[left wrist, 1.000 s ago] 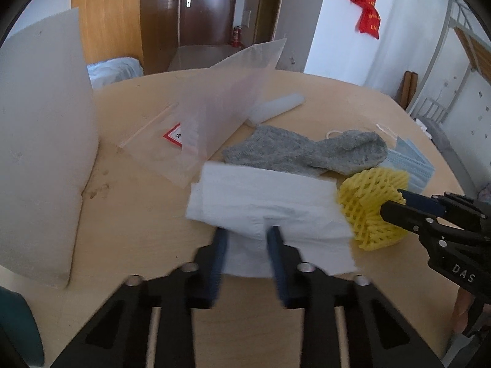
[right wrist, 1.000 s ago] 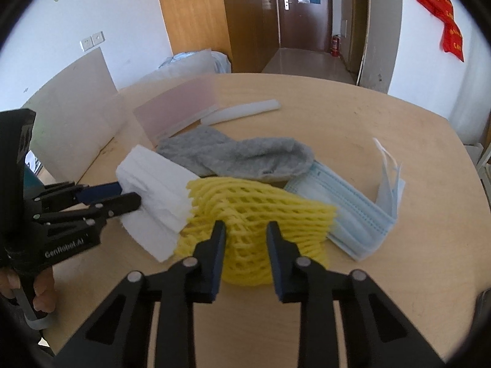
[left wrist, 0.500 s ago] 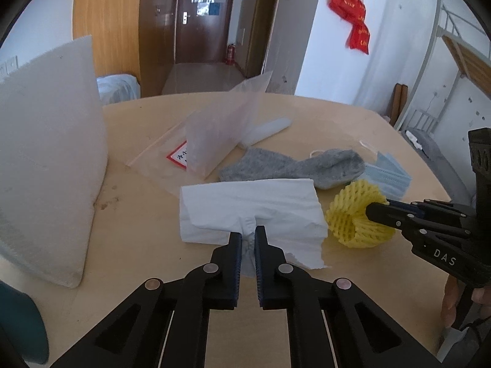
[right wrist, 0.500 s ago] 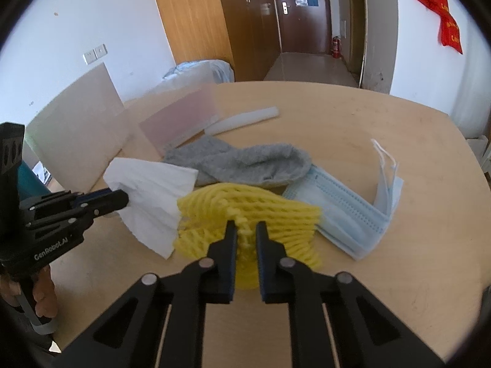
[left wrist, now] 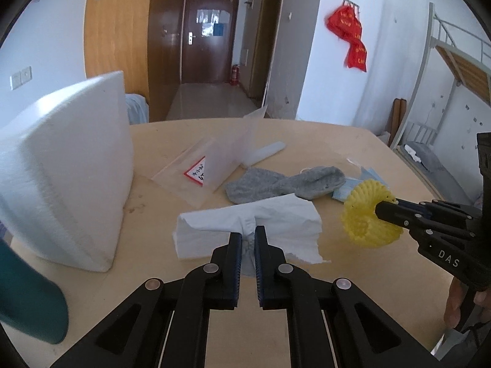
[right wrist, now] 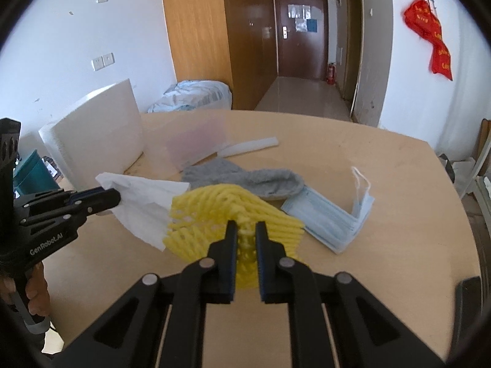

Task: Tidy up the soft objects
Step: 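Carry the tissue with the left tool and the net with the right tool to the foam box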

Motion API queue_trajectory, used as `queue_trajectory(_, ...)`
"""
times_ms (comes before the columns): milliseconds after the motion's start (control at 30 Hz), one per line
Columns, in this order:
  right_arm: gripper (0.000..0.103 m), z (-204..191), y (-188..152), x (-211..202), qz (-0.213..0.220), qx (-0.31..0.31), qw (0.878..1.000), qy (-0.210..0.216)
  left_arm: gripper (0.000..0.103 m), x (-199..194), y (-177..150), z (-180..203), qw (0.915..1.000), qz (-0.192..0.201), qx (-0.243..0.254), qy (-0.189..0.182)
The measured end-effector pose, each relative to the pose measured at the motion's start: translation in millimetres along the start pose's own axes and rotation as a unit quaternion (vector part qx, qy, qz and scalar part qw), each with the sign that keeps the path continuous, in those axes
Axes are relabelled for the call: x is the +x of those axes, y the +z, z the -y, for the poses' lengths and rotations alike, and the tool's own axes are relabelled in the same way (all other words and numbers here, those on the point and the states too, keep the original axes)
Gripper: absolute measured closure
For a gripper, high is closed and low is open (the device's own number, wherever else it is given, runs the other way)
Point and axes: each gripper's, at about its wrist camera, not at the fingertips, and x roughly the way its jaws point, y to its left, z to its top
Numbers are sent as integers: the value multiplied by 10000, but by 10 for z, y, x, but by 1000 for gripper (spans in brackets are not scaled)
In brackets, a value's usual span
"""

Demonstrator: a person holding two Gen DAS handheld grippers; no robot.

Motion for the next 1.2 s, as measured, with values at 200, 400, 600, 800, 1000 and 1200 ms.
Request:
queue_trajectory(200,89,-37,-25,-182,158,53,9998,81,94,-239,-33,32,9998,203,5,-23)
queue_trajectory(400,89,-110,-36,-387,333,50,9994,72,94,-474,-66,70,9993,362,12,-33)
queue_trajectory(600,89,-207,13,-648,600,-109,9981,64,94,-759,-53,97,9978,670,-5,15)
queue_trajectory(800,89,-301,-24,-730,655,-160,9976,131,94,-949,-92,69,9970,766,-76,89)
queue_trajectory(1000,89,-427,-13,-855,817,-267,9960,246,94,-1203,-105,65,9945,1030,-26,200)
queue_trajectory(1200,89,-603,65,-891,918,-430,9938,464,94,-1451,-145,-2,9911,1245,-119,459)
